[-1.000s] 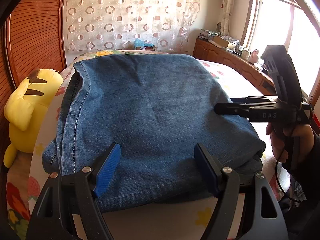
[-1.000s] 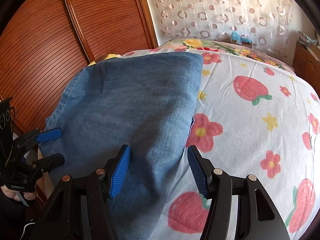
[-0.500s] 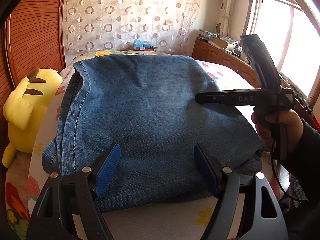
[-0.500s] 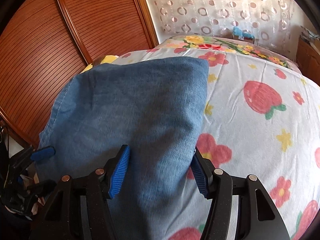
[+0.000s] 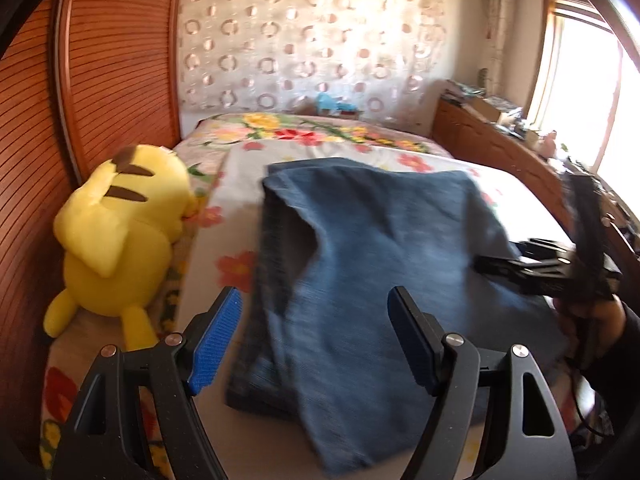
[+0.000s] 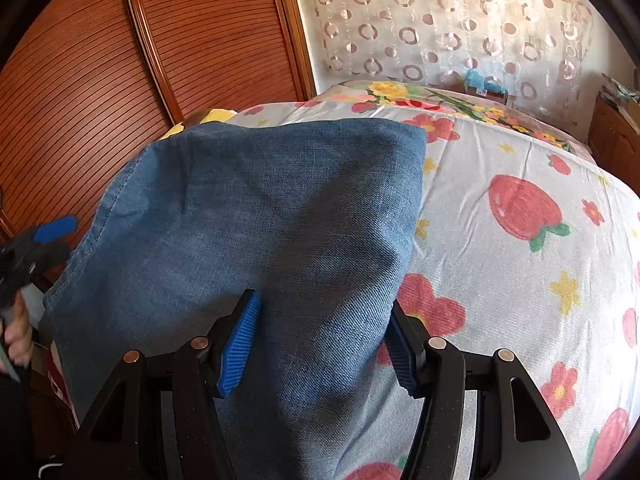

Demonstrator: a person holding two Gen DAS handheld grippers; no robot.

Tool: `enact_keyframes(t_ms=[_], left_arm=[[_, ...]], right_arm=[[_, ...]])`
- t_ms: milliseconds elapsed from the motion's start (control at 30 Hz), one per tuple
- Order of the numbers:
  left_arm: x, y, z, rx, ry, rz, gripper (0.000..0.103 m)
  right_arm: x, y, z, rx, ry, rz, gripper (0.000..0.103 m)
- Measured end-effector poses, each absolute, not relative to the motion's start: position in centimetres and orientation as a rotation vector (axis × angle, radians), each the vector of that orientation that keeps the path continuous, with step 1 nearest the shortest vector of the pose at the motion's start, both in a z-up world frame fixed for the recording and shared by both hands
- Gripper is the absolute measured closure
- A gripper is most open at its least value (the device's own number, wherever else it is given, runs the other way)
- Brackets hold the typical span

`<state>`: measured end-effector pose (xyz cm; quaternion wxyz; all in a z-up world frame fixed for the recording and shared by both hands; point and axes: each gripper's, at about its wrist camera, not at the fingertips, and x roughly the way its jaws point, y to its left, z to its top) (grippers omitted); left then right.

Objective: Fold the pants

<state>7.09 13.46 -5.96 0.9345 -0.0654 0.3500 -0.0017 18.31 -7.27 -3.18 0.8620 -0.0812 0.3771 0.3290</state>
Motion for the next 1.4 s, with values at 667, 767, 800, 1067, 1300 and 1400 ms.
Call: enact_keyframes(t_ms=[667,767,800,1067,1300,1400], left_arm=[[8.6,15.6,-9.2,-0.251,0.804,-0.097,0.087],[8.1,15.5,-8.1,-0.249,0.770,-0.096,0.088],[8.0,15.5,-7.6,-0.252,0.755,-0.100,0.088],[9.1,12.0,-3.1,-0.200,0.656,-0.183,0.088],[13.8,6.1,-2.6,-0.145,0.659,-0.282,0.088],[15.6,3.8,-3.0,-0.135,0.680,-0.315,0.088]], right_arm=[[17.4,-7.5,-1.9,-0.156,0.743,0.712,0.091],[16.2,-7.4,-0.4,-0.176,0.658,0.710,0.093],[16.0,-7.5,0.2,-0.176,0.637,0.713,0.093],[15.7,-11.0,4.2,-0.174,0.530,0.670,0.094],[15.3,-17.2,5.4,-0.193,0.511,0.573,0.094],[16.0,-20.1,4.8,-0.192,0.549,0.534,0.094]])
